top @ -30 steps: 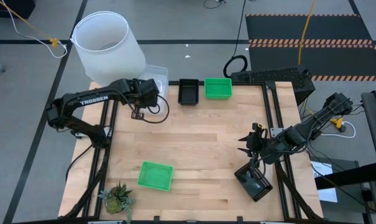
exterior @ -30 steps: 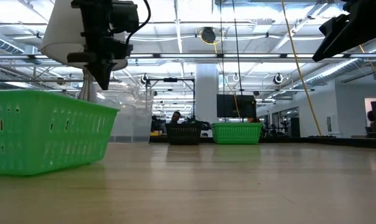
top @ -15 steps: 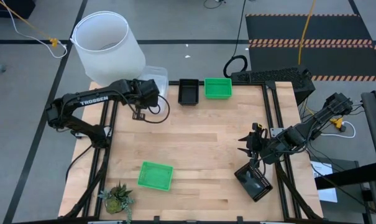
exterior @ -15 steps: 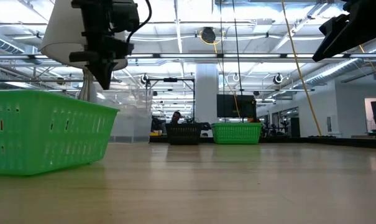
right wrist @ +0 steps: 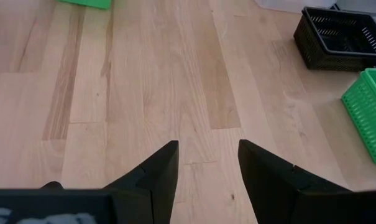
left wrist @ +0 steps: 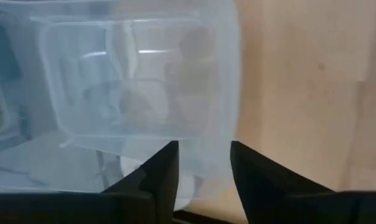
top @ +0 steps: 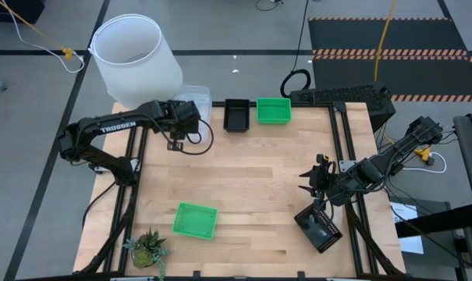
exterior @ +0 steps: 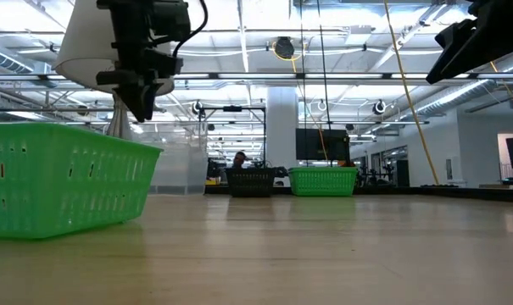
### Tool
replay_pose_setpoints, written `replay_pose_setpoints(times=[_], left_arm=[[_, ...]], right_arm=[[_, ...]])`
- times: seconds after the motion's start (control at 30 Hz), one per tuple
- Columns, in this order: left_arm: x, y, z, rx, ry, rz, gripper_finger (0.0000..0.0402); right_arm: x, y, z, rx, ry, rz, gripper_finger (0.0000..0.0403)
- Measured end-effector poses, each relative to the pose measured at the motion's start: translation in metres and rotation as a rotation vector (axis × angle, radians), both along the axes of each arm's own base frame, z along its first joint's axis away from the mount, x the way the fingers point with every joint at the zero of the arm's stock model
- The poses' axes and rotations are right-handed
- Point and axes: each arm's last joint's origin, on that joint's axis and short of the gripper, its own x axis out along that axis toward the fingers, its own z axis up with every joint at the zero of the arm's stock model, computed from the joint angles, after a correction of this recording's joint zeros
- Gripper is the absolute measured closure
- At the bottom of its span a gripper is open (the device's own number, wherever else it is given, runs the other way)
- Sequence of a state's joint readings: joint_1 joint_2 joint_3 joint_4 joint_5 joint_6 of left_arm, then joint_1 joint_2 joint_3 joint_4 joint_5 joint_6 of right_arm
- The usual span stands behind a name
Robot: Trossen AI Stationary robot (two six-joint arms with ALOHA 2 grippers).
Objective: Stack baskets by color
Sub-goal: Stack the transparent bin on the top stacked transparent bins
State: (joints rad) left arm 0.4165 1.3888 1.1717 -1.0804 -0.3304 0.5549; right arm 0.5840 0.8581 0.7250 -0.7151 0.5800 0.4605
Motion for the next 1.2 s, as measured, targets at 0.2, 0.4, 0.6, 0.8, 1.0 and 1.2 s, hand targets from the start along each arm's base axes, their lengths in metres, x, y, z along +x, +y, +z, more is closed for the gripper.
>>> replay_pose_setpoints(times=[0.2,0.4,0.6,0.8,1.0,1.2], left_arm=[[0.0,-0.004,-0.001,-0.071,-0.018,0.011,0.0304],[0.0,-0.004,-0.001,-0.083,-0.051,0.09,0.0334],[0.003,-0.002,-0.011,-0.062,-0.096,0.103,0.0323],[0.007,-0.004,-0.028,0.007,-0.104,0.06,0.0268],[0.005,-0.004,-0.045,0.027,-0.086,0.031,0.0284],[0.005,-0.004,-0.046,0.036,-0.076,0.013,0.0385]], right_arm=[[0.0,0.0,0.0,0.0,0.0,0.001,0.0241],[0.0,0.0,0.0,0.007,-0.002,-0.005,0.0241],[0.0,0.0,0.0,0.006,-0.001,-0.005,0.0241],[0.0,0.0,0.0,0.005,-0.001,-0.004,0.0241],[0.0,0.0,0.0,0.0,0.0,0.001,0.0241],[0.0,0.0,0.0,0.0,0.0,0.001,0.0241]])
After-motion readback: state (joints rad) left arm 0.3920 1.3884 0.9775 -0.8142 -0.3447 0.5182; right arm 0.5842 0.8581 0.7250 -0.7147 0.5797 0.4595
